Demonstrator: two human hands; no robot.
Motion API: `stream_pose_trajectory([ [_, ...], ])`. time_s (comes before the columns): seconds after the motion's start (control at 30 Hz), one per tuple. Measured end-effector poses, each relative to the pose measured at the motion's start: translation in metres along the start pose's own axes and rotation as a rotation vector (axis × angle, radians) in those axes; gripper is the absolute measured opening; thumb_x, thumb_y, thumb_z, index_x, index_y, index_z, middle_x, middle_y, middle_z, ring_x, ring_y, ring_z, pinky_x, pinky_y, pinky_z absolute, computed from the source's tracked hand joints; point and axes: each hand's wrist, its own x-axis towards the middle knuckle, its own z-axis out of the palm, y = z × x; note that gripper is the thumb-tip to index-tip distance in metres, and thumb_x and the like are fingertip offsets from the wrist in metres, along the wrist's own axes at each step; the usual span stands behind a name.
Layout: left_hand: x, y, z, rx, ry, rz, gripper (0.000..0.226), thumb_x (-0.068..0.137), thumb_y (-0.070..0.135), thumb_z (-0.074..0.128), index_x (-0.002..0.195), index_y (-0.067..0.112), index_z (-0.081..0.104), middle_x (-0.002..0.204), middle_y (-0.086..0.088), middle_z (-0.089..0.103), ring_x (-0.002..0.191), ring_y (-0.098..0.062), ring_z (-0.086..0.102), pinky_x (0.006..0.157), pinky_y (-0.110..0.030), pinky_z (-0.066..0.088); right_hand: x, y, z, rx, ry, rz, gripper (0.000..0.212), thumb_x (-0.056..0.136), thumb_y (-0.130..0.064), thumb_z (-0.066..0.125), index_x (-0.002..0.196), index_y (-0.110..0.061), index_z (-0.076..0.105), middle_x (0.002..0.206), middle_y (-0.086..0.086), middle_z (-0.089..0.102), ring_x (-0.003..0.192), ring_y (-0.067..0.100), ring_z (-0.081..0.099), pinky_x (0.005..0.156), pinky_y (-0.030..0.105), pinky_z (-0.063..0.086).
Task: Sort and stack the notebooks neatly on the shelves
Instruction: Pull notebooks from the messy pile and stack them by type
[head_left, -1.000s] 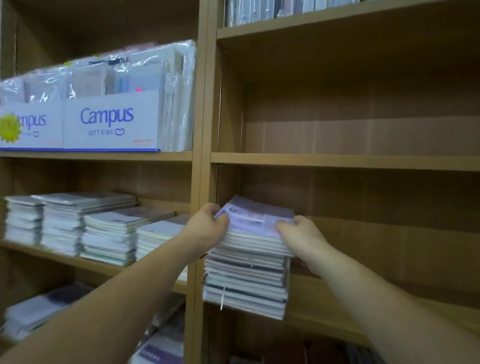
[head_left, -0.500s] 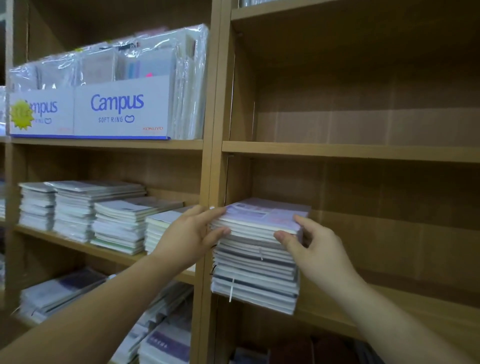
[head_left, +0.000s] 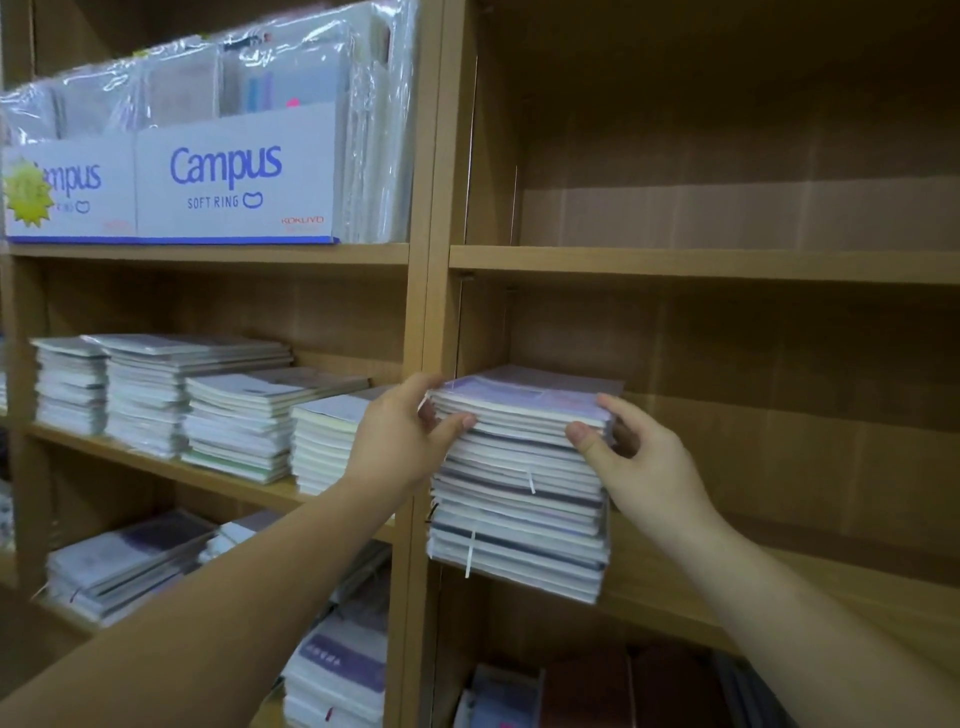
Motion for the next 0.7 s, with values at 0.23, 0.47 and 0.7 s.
stream_pose_trajectory([
  [0.23,0.007,-0.002,0.01,-0.153,0.031,-0.075,0.033,0.093,0.041,0.071,0.123,0.034,0.06,0.101,0.008,0.062,0.093,-0.011,0.061,0.071,-0.026,0.051,0.009,0.007,0.0,0.054,0.019,0.021,0.064,0.084,-0.058,0.07,0.143,-0.04,0.052,0.138,-0.003,0.057,0.121,0.015,0.054,0.091,0.032,0.053],
  [0.47,0.0,-0.006,0.014,-0.072,0.01,-0.036,0.047,0.098,0.036,0.065,0.143,0.037,0.05,0.097,0.008,0.062,0.089,-0.01,0.061,0.077,-0.029,0.055,0.005,0.016,0.008,-0.022,-0.019,-0.031,0.073,0.091,-0.058,0.062,0.155,-0.043,0.031,0.15,-0.009,0.049,0.131,0.014,0.051,0.092,0.026,0.048],
  [0.7,-0.044,-0.008,0.018,-0.1,0.068,0.028,0.041,0.098,0.029,0.065,0.135,0.037,0.051,0.116,0.019,0.056,0.105,0.001,0.056,0.094,-0.029,0.052,-0.022,0.019,0.005,0.202,0.02,-0.007,0.031,0.095,-0.033,0.068,0.125,-0.028,0.062,0.11,-0.021,0.068,0.093,-0.017,0.063,0.077,0.01,0.052],
])
